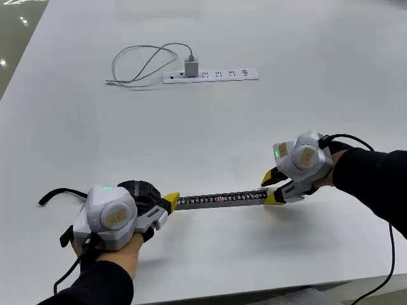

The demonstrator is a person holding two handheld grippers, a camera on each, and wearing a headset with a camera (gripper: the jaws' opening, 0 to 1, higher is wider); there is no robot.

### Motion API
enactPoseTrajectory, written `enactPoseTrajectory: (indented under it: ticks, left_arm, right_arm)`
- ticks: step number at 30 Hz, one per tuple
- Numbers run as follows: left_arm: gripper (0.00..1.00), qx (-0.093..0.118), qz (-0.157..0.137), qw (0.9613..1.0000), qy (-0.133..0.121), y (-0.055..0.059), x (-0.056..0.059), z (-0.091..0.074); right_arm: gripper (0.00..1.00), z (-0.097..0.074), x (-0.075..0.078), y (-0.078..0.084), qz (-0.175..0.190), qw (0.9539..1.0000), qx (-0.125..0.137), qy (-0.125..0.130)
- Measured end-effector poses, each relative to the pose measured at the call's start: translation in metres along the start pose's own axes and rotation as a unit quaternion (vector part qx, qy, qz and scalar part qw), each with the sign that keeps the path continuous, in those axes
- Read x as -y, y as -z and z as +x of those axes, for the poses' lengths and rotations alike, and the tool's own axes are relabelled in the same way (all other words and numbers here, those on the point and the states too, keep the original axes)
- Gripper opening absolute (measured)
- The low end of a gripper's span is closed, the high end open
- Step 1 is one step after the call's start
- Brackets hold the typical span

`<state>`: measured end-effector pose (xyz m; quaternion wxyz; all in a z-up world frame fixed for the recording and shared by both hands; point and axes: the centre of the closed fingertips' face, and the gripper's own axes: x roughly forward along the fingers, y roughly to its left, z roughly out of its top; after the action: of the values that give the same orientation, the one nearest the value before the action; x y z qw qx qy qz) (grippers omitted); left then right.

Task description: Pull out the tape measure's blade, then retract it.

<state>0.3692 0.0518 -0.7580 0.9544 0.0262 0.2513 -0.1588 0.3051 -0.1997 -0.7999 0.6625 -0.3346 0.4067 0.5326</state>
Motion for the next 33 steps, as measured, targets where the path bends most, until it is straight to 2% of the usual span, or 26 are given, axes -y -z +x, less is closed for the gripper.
enactPoseTrajectory:
  ticks: [5,15,17,18,24,29,33]
  left_arm:
    - [0.99,-0.002,-0.001,1.0,0.002,0.002,0.001,0.001]
    - [0.98,0.004,-0.002,1.0,0.006,0.001,0.001,0.004]
    - [0.98,0.004,-0.003,1.0,0.003,0.001,0.001,0.004]
    - [0.96,0.002,-0.003,1.0,0.003,0.003,0.0,0.004]
    - [0.84,-0.001,-0.003,0.9999,-0.01,0.006,-0.006,0.003]
    - [0.78,-0.006,-0.005,0.9999,-0.007,0.008,-0.004,0.004]
    - [0.71,-0.016,-0.019,0.9997,-0.006,0.011,-0.004,0.006]
  right_arm:
    - [0.13,0.004,-0.004,0.0,0.003,1.0,0.0,-0.009]
    - [0.12,0.005,-0.002,0.003,-0.006,0.9999,-0.006,-0.011]
    - [0.11,0.006,-0.002,0.002,-0.001,0.9998,-0.014,-0.01]
    - [0.11,0.006,-0.003,0.003,-0.007,0.9998,-0.019,-0.009]
    - [0.11,0.007,-0.004,0.002,0.006,0.9996,-0.029,0.002]
    - [0.11,0.007,-0.002,0.003,0.02,0.999,-0.04,-0.003]
    - [0.11,0.007,-0.003,0.002,0.032,0.9983,-0.049,0.002]
